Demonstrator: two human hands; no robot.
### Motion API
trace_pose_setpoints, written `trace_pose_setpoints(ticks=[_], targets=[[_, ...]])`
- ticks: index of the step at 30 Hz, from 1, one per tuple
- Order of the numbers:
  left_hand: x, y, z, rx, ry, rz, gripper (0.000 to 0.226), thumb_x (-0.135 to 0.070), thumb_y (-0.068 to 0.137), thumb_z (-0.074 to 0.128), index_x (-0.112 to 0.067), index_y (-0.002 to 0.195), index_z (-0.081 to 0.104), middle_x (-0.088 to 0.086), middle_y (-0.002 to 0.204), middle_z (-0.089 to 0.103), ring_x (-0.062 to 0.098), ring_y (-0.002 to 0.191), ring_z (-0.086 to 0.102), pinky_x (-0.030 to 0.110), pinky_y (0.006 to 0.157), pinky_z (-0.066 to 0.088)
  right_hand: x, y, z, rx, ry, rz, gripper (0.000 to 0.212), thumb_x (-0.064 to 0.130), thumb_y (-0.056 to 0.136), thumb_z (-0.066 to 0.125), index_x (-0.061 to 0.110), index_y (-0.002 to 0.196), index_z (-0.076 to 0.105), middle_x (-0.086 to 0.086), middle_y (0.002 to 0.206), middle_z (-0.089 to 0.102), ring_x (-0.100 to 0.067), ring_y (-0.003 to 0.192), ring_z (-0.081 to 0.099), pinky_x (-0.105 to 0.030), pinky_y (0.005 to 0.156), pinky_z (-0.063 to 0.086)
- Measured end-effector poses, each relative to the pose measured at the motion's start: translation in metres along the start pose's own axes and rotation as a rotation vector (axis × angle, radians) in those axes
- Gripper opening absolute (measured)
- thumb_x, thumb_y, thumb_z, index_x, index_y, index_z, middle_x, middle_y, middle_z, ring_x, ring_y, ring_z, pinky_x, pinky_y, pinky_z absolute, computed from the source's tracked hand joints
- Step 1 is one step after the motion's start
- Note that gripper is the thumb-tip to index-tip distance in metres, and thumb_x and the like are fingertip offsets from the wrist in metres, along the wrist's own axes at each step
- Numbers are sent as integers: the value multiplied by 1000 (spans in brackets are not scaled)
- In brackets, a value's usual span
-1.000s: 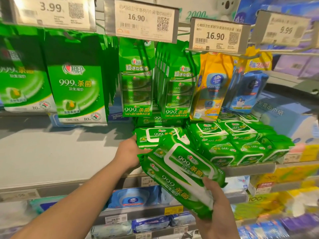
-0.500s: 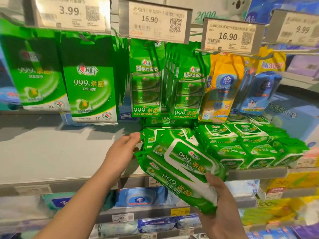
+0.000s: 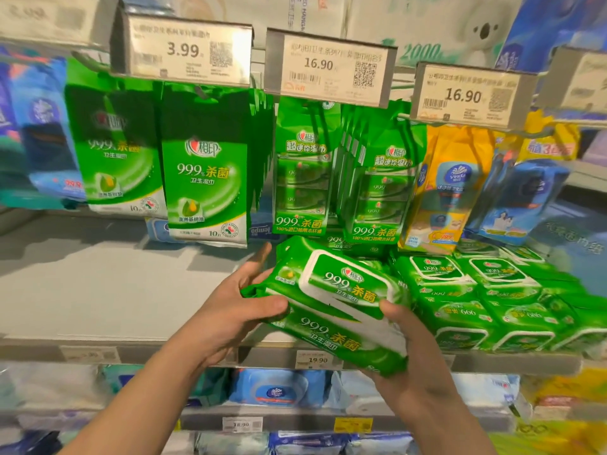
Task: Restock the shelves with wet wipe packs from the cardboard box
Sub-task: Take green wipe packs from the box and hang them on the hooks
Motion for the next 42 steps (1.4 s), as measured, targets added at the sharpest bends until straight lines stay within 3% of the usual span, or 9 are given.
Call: trace_pose_setpoints(ticks=[6, 12, 15, 18, 21, 25, 31, 34, 42], targets=[[6, 6, 7, -152, 71, 9, 100, 7, 54, 91, -25, 143, 58, 7, 123, 74, 26, 109, 71, 39, 94, 59, 19, 14, 3, -43, -149, -40, 27, 22, 101, 52, 11, 116, 72, -18, 115, 75, -33, 100, 75, -59, 96, 53], [26, 15, 8, -203, 64, -43, 126, -34, 33, 107, -26, 147, 54, 8, 126, 73, 29, 113, 71, 48, 112, 46, 27, 33, -10, -103, -405, -129, 33, 23, 93, 67, 4, 120, 70, -19, 116, 72, -32, 105, 70, -60, 104, 50], [26, 20, 12, -231, 100, -24, 114, -27, 46, 104, -27, 148, 53, 2, 127, 73, 25, 111, 73, 46, 109, 49, 22, 38, -17, -220, -554, -204, 41, 25, 80, 80, 27, 120, 69, 2, 115, 74, -23, 112, 69, -55, 103, 52], [24, 24, 19, -262, 147, -3, 93, -21, 60, 90, -30, 144, 54, -1, 128, 72, 20, 111, 72, 44, 106, 52, 19, 41, -19, -378, -786, -342, 56, 50, 66, 80, 47, 120, 63, 15, 127, 64, -16, 118, 63, -49, 99, 55], [20, 31, 24, -262, 247, 20, 75, -28, 63, 87, -42, 131, 56, -9, 122, 74, 14, 112, 72, 39, 104, 54, 20, 47, -23, -462, -963, -476, 65, 56, 77, 76, 34, 135, 57, 13, 132, 56, -17, 117, 60, -46, 90, 60], [18, 43, 23, -260, 347, 25, 90, -33, 69, 87, -31, 150, 49, -11, 127, 72, 7, 109, 72, 33, 102, 55, 21, 50, -24, -532, -1304, -602, 59, 57, 87, 69, 29, 136, 56, 3, 125, 52, -2, 99, 42, -33, 89, 45], [20, 40, 11, -293, 681, 48, 82, -28, 77, 90, -34, 149, 50, -24, 113, 70, -22, 93, 62, 4, 85, 49, 17, 49, -18, -520, -1321, -682, 47, 37, 95, 67, 28, 138, 49, 4, 103, 52, -16, 88, 54, -41, 79, 50], [21, 44, 11, -311, 815, 73, 82, -37, 79, 87, -34, 151, 49, -21, 113, 70, -17, 92, 62, -5, 73, 39, 17, 61, -19, -451, -1295, -691, 32, 23, 98, 62, 28, 129, 58, 6, 87, 52, -12, 73, 51, -34, 70, 41], [35, 69, 16, -309, 958, 92, 96, -67, 79, 72, -36, 160, 32, -2, 131, 70, 15, 116, 66, 39, 99, 54, 16, 79, -21, -337, -1408, -746, 74, 12, 83, 80, 23, 148, 46, -3, 110, 45, -11, 95, 44, -25, 85, 37]])
Point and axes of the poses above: each hand's wrist, its own y-axis towards the middle knuckle, its own z-axis out of the palm, x = y × z, the point moved 2 cm from there along y, towards the middle knuckle
